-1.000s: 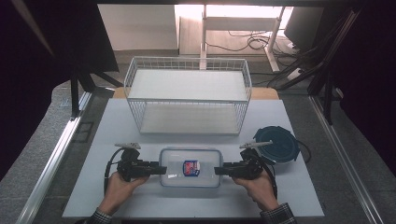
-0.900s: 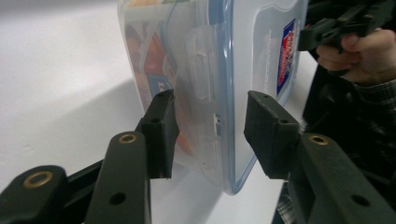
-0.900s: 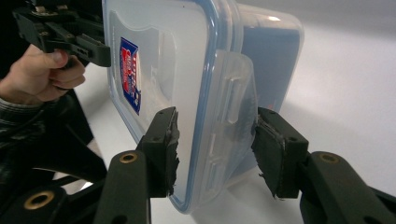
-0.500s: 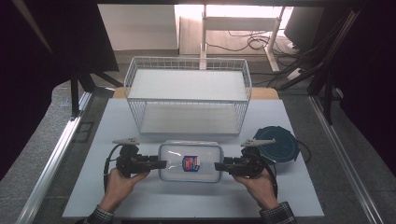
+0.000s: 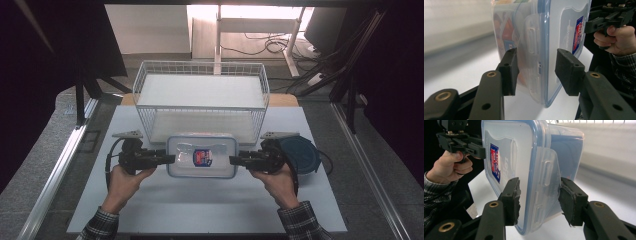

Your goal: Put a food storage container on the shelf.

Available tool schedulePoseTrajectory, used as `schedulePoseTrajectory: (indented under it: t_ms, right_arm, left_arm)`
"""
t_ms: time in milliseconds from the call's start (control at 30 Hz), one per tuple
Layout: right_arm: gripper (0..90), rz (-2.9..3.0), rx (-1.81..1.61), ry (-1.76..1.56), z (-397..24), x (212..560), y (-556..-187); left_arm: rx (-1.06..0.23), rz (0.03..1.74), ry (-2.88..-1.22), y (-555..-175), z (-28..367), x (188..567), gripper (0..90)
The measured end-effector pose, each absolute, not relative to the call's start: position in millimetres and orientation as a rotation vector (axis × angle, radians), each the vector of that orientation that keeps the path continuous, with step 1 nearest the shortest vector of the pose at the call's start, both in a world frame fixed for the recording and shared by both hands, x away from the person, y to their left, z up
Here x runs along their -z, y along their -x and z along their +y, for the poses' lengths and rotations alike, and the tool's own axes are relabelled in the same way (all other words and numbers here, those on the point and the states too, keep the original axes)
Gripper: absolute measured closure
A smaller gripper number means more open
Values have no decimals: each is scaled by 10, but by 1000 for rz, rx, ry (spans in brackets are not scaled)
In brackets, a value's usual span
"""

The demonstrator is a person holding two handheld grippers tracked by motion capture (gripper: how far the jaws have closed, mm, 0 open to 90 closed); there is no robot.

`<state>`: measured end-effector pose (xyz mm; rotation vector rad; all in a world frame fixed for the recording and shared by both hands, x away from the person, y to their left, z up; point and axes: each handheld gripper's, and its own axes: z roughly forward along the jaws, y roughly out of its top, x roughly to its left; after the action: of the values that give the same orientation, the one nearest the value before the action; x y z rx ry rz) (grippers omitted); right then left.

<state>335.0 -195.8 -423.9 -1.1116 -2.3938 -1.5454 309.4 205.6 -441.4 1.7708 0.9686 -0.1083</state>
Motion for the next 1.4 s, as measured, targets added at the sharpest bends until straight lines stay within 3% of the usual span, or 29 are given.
schedulePoseTrajectory:
  t_ms: [933, 1400]
  right_arm:
    - [521, -2374, 1669, 1070, -1778, 3362, -4037]
    - [520, -2374, 1684, 1096, -1781, 3106, -4355]
  left_arm:
    - [17, 966, -1710, -3725, 2240, 3394, 543]
    - [29, 968, -1665, -4055, 2236, 3252, 544]
